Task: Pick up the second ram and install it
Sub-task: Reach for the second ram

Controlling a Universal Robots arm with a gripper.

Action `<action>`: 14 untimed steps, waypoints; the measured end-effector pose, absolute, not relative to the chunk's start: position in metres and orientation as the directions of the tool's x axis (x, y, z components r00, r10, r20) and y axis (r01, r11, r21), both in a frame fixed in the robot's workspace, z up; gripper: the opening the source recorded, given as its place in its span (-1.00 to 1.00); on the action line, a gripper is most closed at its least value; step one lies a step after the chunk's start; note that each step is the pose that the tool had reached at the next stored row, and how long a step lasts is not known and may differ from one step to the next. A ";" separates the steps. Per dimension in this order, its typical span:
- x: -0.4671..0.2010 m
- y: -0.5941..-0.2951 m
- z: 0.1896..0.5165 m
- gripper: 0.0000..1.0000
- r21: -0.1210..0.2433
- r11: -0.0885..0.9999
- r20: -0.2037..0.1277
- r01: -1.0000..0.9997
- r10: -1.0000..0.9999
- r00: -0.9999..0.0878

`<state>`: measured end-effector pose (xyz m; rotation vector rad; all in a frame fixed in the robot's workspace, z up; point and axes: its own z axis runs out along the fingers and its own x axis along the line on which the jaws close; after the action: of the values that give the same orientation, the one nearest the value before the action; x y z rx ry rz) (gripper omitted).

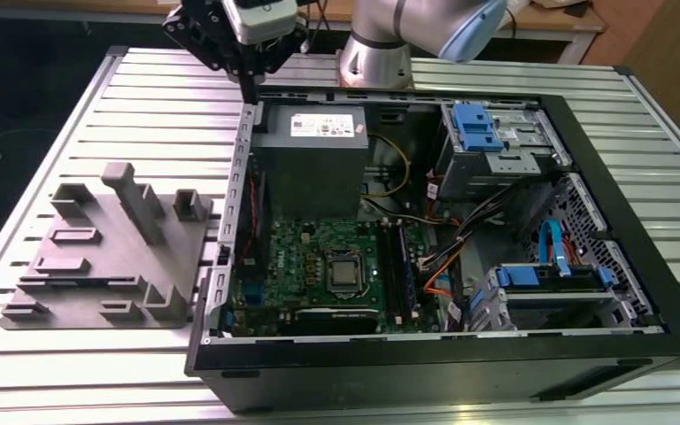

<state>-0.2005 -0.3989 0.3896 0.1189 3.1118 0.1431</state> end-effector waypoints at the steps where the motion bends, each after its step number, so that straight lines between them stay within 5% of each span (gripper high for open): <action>1: -0.202 -0.399 0.389 -0.86 0.093 0.993 -0.021 0.075 0.077 -0.997; 14: -0.233 -0.399 0.388 -0.86 0.093 0.993 -0.021 0.075 0.077 -0.997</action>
<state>-0.2331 -0.3989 0.3875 0.1191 3.1116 0.1432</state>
